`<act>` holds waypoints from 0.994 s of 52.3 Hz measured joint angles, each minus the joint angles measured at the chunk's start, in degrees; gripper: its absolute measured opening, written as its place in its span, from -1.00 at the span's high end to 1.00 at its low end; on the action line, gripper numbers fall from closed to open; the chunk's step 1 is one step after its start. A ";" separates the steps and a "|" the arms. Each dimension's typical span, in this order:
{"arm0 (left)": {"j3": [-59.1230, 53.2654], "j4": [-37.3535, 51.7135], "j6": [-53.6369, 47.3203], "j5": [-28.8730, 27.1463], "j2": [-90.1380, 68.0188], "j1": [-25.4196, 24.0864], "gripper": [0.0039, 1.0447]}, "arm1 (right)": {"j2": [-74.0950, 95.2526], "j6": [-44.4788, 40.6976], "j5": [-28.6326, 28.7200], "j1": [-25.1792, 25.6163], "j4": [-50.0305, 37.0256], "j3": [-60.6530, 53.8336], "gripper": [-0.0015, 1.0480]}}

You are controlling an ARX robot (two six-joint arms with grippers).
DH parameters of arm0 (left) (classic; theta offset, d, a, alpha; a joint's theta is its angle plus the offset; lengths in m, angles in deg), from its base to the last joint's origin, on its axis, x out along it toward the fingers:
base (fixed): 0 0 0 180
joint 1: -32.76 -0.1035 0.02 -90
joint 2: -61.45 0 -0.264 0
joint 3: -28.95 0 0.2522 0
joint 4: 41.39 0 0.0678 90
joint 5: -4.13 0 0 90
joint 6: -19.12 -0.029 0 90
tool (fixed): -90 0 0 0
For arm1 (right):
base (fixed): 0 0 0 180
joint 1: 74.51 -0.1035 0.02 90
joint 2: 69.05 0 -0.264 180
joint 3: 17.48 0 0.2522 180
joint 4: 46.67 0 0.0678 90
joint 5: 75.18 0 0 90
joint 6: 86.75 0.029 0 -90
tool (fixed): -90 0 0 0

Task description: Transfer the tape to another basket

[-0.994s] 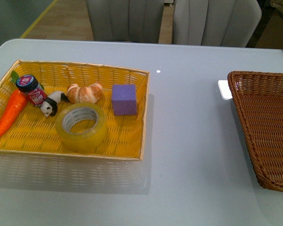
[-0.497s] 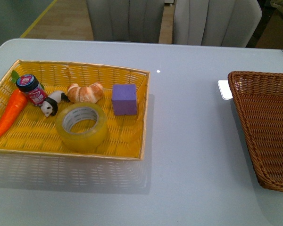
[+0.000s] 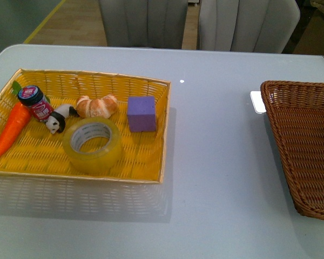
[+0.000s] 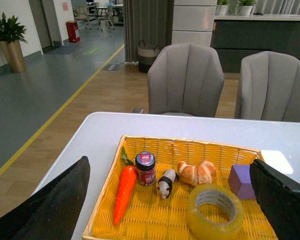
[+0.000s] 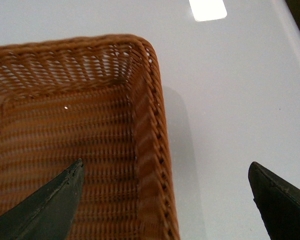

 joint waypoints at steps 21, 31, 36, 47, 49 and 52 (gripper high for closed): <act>0.00 0.00 0.00 0.00 0.00 0.00 -0.83 | 9.88 -2.54 -1.07 -1.36 2.45 5.29 -0.74; 0.00 0.00 0.00 0.00 0.00 0.00 -0.83 | 11.47 -2.82 -1.18 -1.33 2.47 5.35 -0.13; 0.00 0.00 0.00 0.00 0.00 0.00 -0.83 | 11.63 -2.89 -1.01 -1.33 2.56 5.33 0.10; 0.00 0.00 0.00 0.00 0.00 0.00 -0.83 | 10.78 -0.81 -0.11 -2.45 2.60 3.87 0.85; 0.00 0.00 0.00 0.00 0.00 0.00 -0.83 | 10.43 -0.02 -0.11 -2.99 2.45 3.43 0.88; 0.00 0.00 0.00 0.00 0.00 0.00 -0.83 | 10.10 0.98 -0.15 -3.91 2.16 2.86 0.88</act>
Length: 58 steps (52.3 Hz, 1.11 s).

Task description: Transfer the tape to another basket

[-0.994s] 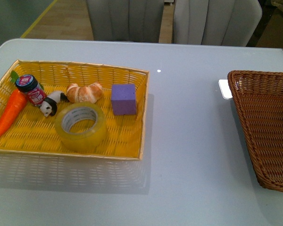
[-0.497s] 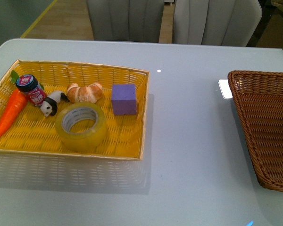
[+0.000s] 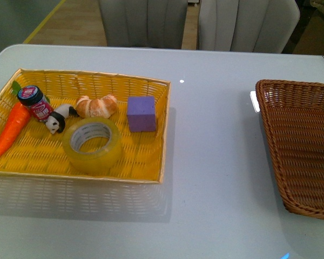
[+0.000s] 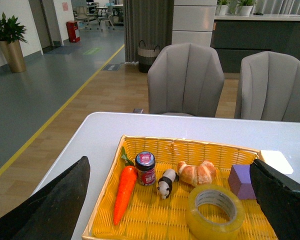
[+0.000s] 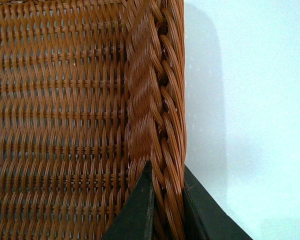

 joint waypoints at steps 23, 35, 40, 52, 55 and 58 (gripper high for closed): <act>0.00 0.00 0.00 0.00 0.00 0.00 -0.83 | -0.94 9.27 -2.49 -14.03 -3.17 -3.50 0.88; 0.00 0.00 0.00 0.00 0.00 0.00 -0.83 | -1.68 12.59 -5.40 -19.04 -3.19 -4.20 0.88; 0.00 0.00 0.00 0.00 0.00 0.00 -0.83 | -2.21 13.44 -6.12 -20.35 -2.97 -4.70 0.88; 0.00 0.00 0.00 0.00 0.00 0.00 -0.83 | -2.62 13.84 -7.58 -22.60 -2.34 -5.44 0.89; 0.00 0.00 0.00 0.00 0.00 0.00 -0.83 | -2.62 13.81 -7.78 -22.73 -2.32 -5.51 0.82; 0.00 0.00 0.00 0.00 0.00 0.00 -0.83 | -2.62 13.79 -7.96 -22.73 -2.19 -5.55 0.65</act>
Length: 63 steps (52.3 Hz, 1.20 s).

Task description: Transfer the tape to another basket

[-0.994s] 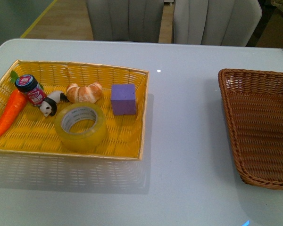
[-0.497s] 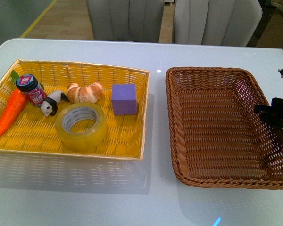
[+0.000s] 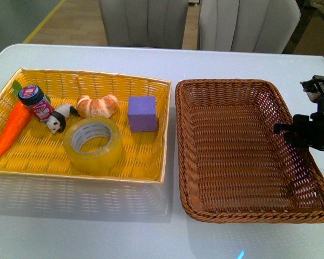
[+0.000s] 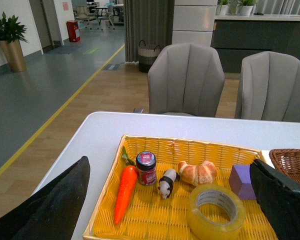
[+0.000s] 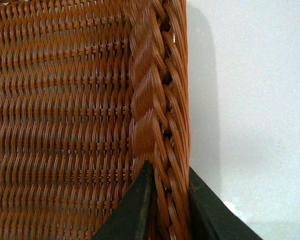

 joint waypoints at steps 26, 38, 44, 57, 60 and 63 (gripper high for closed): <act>0.00 0.00 0.00 0.00 0.00 0.00 -0.83 | -11.85 3.06 0.44 8.02 -9.90 -8.94 -0.69; 0.00 0.00 0.00 0.00 0.00 0.00 -0.83 | -27.52 3.23 2.29 13.29 -15.54 -20.20 -0.83; 0.00 0.00 0.00 0.00 0.00 0.00 -0.83 | -31.21 2.56 4.55 14.05 -20.33 -23.65 -0.77; 0.00 0.00 0.00 0.00 0.00 0.00 -0.83 | -33.09 -1.22 7.17 10.56 -50.56 -36.68 -0.08; 0.00 0.00 0.00 0.00 0.00 0.00 -0.83 | -36.79 -1.55 5.73 9.86 -50.47 -39.10 0.12; 0.00 0.00 0.00 0.00 0.00 0.00 -0.83 | -39.43 -1.77 4.83 9.18 -49.83 -41.00 0.29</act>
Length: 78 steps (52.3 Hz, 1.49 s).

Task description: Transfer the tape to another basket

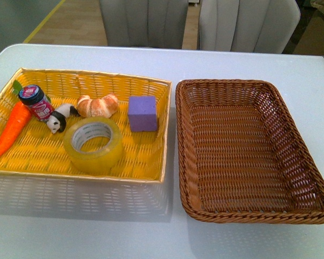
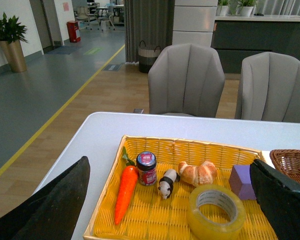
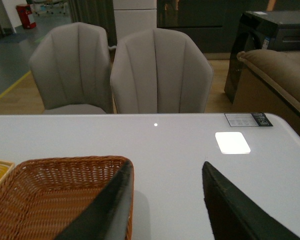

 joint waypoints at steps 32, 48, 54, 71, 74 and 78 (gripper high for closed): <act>0.00 0.00 0.00 0.00 0.00 0.00 -0.83 | -32.09 -0.42 -9.20 -9.11 21.62 -11.37 0.96; 0.00 0.00 0.00 0.00 0.00 0.00 -0.83 | -49.96 -0.42 -9.77 -10.36 36.39 -13.27 0.96; 0.00 0.00 0.00 0.00 0.00 0.00 -0.83 | -53.88 -0.42 -9.75 -10.36 39.91 -13.29 0.96; 0.00 0.00 0.02 0.00 0.00 0.00 -0.83 | -63.89 -0.44 -9.75 -10.36 49.22 -13.31 0.96; 0.00 0.00 0.00 0.00 0.00 0.00 -0.83 | -65.29 -0.44 -9.75 -10.36 50.60 -13.31 0.96; 0.00 0.00 0.00 0.00 0.00 0.00 -0.83 | -67.28 -0.42 -9.75 -10.36 52.52 -13.31 0.96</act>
